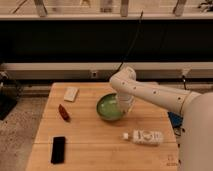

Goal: Drag the ceramic bowl in a circle

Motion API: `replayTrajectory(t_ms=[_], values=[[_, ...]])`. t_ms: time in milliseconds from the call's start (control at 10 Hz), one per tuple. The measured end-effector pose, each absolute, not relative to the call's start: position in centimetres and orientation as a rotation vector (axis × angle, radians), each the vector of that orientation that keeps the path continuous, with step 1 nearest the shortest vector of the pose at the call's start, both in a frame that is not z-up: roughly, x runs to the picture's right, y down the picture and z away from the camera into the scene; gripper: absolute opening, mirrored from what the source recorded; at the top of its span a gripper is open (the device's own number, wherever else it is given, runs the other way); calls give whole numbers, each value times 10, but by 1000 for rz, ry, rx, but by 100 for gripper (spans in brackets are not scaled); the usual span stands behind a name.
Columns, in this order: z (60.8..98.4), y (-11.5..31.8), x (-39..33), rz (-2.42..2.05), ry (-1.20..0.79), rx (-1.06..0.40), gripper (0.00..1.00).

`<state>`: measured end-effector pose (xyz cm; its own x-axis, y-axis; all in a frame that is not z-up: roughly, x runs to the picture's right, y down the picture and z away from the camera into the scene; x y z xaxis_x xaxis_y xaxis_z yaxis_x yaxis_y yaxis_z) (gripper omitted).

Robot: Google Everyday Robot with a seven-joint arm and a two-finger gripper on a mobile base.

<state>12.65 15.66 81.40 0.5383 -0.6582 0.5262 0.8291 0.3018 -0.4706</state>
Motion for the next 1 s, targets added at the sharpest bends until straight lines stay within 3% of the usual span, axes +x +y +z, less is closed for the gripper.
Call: replayTrajectory(t_ms=[400,1000], values=[[792,184,111,-1050,-315,-790,0],[799,187,36,-1181,-425,-774,0]])
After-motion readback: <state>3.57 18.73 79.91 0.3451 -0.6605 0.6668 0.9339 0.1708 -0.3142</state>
